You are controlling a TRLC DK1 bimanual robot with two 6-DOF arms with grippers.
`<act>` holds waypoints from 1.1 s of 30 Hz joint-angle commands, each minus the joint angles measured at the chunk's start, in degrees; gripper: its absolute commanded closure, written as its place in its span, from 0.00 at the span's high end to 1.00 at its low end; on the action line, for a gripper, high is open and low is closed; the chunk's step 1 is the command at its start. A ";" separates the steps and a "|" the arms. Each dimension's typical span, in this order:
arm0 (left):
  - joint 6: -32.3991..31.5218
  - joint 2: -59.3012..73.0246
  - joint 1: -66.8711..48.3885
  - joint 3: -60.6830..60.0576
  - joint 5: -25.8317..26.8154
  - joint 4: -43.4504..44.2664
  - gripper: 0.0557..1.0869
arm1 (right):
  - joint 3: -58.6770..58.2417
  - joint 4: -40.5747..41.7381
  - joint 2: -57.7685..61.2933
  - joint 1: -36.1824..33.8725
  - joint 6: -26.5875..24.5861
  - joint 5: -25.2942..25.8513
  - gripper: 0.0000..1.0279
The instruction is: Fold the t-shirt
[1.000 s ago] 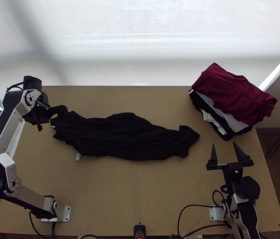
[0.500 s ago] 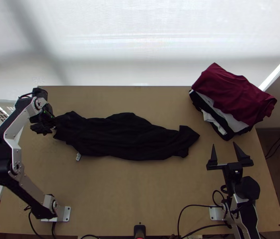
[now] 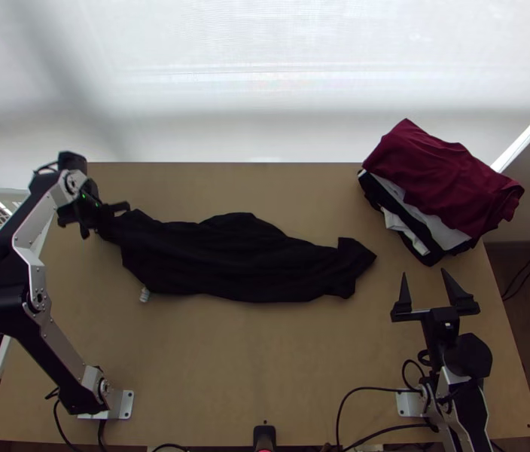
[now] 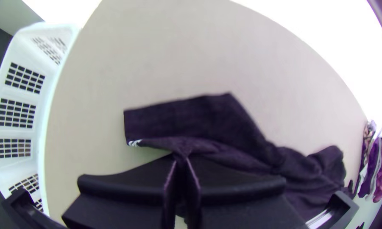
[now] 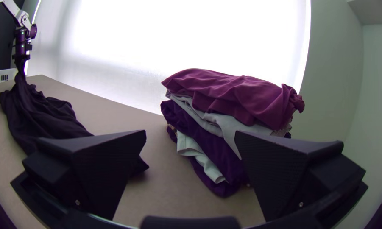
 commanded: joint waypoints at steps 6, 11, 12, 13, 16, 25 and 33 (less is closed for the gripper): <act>-3.10 -2.65 4.64 27.05 1.42 -5.45 0.04 | -0.42 -0.93 -0.38 -0.32 0.20 -0.04 0.96; -3.10 -5.99 4.82 36.54 1.33 -5.54 0.04 | -0.42 -0.93 -0.38 -0.32 0.20 -0.04 0.96; -3.01 -7.66 4.55 36.72 1.33 -4.40 0.04 | -0.42 -0.93 -0.38 -0.32 0.20 -0.04 0.96; -3.01 -9.33 4.38 36.72 1.33 -3.17 0.04 | -0.42 -0.93 -0.38 -0.32 0.20 -0.04 0.96; -3.28 -13.82 3.23 36.72 1.42 -0.70 0.04 | -0.42 -0.93 -0.38 -0.32 0.29 -0.04 0.96; -5.30 -22.17 -12.94 36.02 0.89 -0.18 0.04 | -0.42 -0.93 -0.38 -0.32 0.20 -0.04 0.96; -6.70 -22.87 -39.74 31.01 -5.79 -0.62 0.04 | -0.42 -0.93 -0.38 -0.32 0.20 -0.04 0.96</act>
